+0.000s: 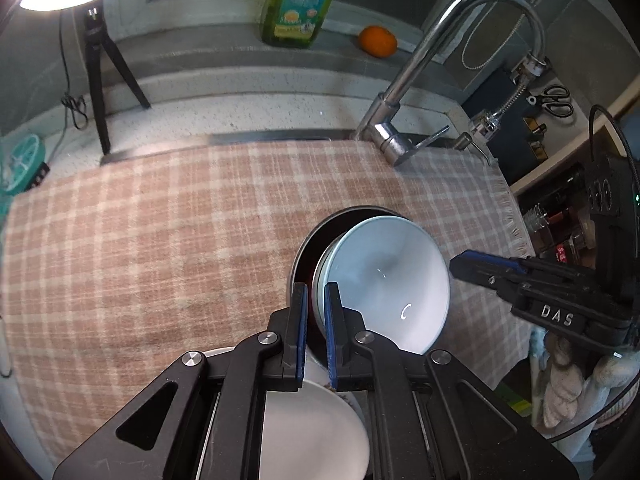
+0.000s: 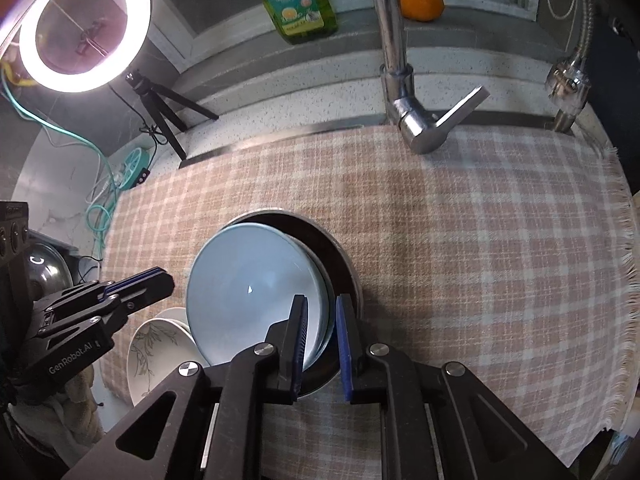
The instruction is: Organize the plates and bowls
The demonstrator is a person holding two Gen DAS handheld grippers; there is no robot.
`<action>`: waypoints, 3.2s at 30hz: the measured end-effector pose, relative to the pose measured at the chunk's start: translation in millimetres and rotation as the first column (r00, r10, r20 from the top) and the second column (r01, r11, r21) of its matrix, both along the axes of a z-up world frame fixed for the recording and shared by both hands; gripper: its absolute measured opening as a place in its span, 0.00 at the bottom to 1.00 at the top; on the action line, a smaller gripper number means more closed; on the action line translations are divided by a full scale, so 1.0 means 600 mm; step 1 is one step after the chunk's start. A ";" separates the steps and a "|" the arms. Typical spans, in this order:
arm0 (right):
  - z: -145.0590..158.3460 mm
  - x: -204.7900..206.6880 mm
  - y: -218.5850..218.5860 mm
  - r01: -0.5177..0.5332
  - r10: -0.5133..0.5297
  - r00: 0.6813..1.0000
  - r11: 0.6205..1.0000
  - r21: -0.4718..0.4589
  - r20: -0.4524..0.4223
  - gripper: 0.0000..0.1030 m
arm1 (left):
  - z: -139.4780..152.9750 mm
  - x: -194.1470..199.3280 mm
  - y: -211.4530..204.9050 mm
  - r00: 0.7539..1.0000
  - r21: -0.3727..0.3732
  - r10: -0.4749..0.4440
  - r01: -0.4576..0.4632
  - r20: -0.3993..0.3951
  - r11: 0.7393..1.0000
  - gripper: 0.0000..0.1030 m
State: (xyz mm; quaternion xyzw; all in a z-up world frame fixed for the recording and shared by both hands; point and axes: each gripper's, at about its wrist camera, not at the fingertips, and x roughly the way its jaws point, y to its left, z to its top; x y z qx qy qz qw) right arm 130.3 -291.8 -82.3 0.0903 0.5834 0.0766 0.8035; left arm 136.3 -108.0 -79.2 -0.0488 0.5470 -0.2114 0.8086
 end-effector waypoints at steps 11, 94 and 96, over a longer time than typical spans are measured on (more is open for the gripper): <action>0.033 -0.061 -0.009 0.036 -0.030 0.983 0.999 -0.033 0.180 0.33 | 0.044 -0.055 0.011 0.983 0.014 0.061 -0.064 0.175 0.998 0.12; -0.063 -0.046 -0.055 0.239 -0.236 0.971 0.956 0.168 -0.038 0.09 | -0.063 0.012 0.005 0.993 -0.089 0.094 -0.099 -0.068 0.991 0.05; -0.058 -0.049 -0.056 0.241 -0.239 0.970 0.956 0.167 -0.033 0.09 | -0.057 0.010 0.004 0.994 -0.093 0.091 -0.096 -0.063 0.991 0.05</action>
